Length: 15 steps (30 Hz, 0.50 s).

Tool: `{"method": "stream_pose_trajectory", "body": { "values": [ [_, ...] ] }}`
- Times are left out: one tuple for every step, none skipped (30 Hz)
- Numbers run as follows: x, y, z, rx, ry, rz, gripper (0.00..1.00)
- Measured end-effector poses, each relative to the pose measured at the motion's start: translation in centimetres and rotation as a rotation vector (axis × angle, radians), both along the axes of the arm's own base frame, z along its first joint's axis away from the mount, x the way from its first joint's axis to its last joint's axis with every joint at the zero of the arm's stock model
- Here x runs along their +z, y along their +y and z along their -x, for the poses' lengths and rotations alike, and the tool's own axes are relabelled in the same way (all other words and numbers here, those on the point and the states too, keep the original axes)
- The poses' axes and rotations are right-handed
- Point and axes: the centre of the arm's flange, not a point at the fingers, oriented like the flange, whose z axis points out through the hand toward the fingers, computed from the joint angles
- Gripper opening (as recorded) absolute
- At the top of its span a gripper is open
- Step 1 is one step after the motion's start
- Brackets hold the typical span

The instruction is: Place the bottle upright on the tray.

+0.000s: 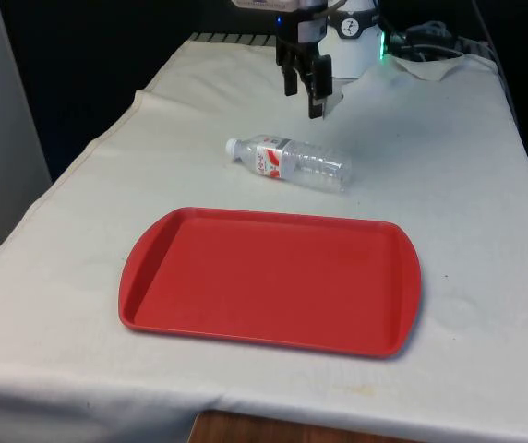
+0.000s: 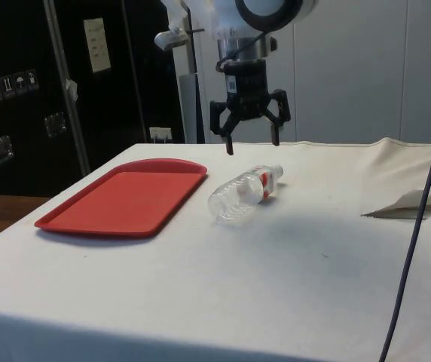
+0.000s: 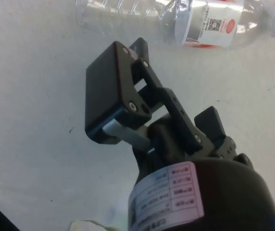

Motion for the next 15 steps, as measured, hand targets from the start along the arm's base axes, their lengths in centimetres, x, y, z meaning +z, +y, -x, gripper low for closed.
{"method": "stream_pose_trajectory", "body": {
  "values": [
    [0.0,-0.05,0.01,-0.005,0.0,0.0,1.0],
    [0.0,-0.05,0.01,-0.01,0.0,0.0,1.0],
    [-0.04,-0.04,0.04,-0.015,0.001,0.0,1.0],
    [-0.04,-0.04,0.04,-0.015,0.001,0.0,1.0],
    [-0.04,-0.04,0.04,-0.025,0.001,0.0,1.0],
    [-0.07,-0.08,0.09,-0.032,0.002,0.0,1.0],
    [-0.07,-0.08,0.09,-0.037,0.002,0.0,1.0],
    [-0.11,-0.08,0.12,-0.043,0.003,0.001,1.0],
    [-0.11,-0.08,0.12,-0.048,0.003,0.001,1.0],
    [-0.15,-0.12,0.17,-0.059,0.004,0.001,1.0],
    [-0.15,-0.12,0.17,-0.064,0.004,0.001,1.0],
    [-0.15,-0.12,0.17,-0.064,0.004,0.001,1.0],
    [-0.15,-0.12,0.17,-0.064,0.004,0.001,1.0],
    [-0.15,-0.12,0.17,-0.069,0.004,0.001,1.0],
    [-0.19,-0.11,0.21,-0.075,0.005,0.001,1.0]
  ]
}}
